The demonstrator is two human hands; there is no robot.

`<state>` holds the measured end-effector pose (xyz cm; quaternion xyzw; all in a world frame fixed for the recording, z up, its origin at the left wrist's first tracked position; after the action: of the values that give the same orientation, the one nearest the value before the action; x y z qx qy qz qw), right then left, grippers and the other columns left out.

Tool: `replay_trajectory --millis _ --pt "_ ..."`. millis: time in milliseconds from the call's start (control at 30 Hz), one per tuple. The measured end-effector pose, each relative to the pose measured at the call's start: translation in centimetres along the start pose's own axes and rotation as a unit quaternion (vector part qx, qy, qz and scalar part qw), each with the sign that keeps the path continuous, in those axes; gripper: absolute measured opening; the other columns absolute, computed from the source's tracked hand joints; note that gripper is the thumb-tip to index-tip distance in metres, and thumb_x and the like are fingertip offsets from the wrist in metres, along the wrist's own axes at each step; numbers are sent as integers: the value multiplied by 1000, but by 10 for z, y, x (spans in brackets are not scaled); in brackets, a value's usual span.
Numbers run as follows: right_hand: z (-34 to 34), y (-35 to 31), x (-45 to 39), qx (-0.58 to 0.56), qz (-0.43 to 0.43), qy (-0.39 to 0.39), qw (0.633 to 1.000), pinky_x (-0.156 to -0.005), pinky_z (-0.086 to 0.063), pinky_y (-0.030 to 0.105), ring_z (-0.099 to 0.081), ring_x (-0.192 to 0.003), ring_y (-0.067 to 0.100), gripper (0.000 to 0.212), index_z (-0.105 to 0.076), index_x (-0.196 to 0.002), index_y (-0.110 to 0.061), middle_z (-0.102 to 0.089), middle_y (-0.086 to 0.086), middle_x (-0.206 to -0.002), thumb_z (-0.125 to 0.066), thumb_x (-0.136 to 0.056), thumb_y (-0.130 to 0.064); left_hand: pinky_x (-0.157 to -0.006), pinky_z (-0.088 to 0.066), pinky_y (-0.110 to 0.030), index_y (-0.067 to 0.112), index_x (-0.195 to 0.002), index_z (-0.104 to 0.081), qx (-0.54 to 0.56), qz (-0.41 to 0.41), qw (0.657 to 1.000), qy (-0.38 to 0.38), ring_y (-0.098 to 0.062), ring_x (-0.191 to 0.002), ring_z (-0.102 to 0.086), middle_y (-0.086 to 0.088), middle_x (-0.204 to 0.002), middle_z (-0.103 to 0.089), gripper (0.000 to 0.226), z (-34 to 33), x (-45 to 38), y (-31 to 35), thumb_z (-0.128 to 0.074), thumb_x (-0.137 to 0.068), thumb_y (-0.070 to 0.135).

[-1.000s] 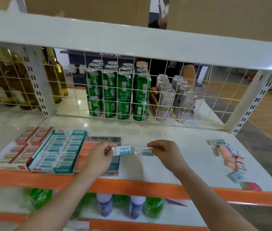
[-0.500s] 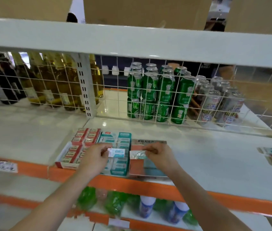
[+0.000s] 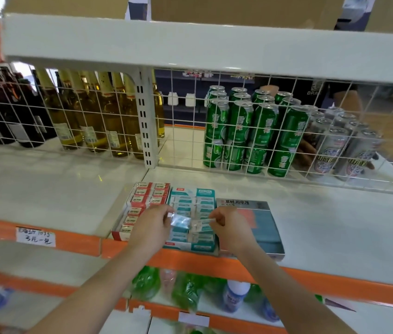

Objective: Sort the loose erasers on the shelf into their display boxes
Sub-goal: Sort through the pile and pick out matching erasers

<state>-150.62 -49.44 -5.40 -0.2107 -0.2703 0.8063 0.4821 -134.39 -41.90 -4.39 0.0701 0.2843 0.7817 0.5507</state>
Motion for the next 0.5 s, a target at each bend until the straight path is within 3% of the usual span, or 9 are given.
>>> replay_trajectory --millis 200,500 --pt "-2 -14 2 94 40 -53 993 -87 -48 22 -54 -106 17 29 -57 -120 -13 -49 3 -125 -55 -91 -18 -85 -42 -17 18 -124 -57 -58 -48 997 -29 -10 -107 -55 2 -123 -58 32 -2 -8 6 -54 -92 19" --pt "-2 -22 -6 151 101 -78 980 -80 -40 19 -51 -102 15 24 -61 -110 -12 -52 1 -116 -61 -87 -21 -94 -44 -26 19 -123 -60 -149 -159 962 -164 -10 -110 -53 4 -124 -57 33 -15 -17 11 -53 -92 30"
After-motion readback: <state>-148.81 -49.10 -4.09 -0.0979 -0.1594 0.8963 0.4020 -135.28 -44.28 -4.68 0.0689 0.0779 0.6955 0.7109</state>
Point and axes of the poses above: each hand's wrist, its own x-axis away from the middle knuckle, its own z-axis out of the back of the hand, y = z × x, the point moved 7 cm from there along -x, towards the middle knuckle
